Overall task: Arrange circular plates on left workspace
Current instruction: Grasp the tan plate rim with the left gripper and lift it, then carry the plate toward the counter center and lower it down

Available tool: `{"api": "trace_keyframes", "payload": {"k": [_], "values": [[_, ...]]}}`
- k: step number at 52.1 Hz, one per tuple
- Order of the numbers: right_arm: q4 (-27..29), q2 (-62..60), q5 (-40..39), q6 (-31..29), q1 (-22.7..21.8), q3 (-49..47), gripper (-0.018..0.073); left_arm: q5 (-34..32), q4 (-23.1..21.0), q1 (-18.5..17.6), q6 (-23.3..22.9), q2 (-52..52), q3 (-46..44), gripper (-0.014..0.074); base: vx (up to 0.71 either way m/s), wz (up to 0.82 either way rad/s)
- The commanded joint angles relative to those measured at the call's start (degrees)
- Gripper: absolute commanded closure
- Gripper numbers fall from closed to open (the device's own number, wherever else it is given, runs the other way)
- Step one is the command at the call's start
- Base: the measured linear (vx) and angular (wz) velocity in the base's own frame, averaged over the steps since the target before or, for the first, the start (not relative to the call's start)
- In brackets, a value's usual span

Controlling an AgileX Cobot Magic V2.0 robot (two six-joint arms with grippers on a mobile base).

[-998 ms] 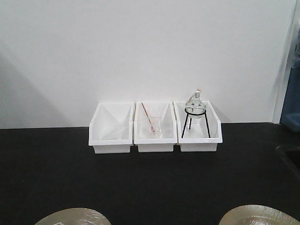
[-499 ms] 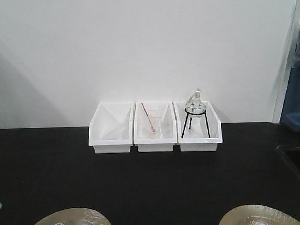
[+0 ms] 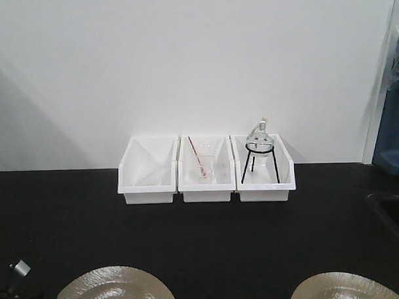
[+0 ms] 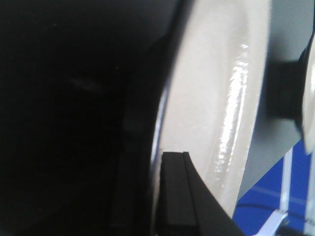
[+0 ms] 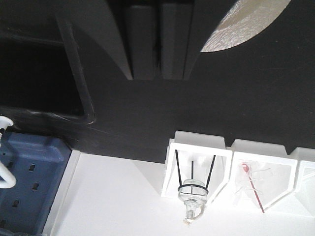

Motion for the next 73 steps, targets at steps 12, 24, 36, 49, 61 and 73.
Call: {"api": "trace_keyframes", "payload": {"k": [12,24,36,49,61,73], "values": [[-0.89,-0.14,-4.6,-0.58,0.02,-2.24,0.056,0.84,-20.32,-2.14,-1.07,-2.24,-0.95,0.0597,0.0,0.0],[-0.89,-0.14,-4.65,-0.59,0.02,-2.24,0.056,-8.19,-26.19,-9.66,-4.18,-2.16,-6.25,0.0596,0.0,0.0],[-0.89,-0.14,-4.65,-0.59,0.02,-2.24,0.056,-13.42,-26.47,-15.5,-12.88,2.71,-16.4,0.0596,0.0,0.0],[-0.89,-0.14,-4.65,-0.59,0.02,-2.24,0.056,-16.61,-26.47,-20.66,-21.39,10.46,-28.39,0.0596,0.0,0.0],[-0.89,-0.14,-4.65,-0.59,0.02,-2.24,0.056,-20.03,-26.39,-23.74,-26.74,15.4,-35.47,0.0596,0.0,0.0],[-0.91,-0.14,-4.72,-0.59,0.02,-2.24,0.056,-20.3,-25.84,-25.19,-29.09,18.59,-38.71,0.0596,0.0,0.0]]}}
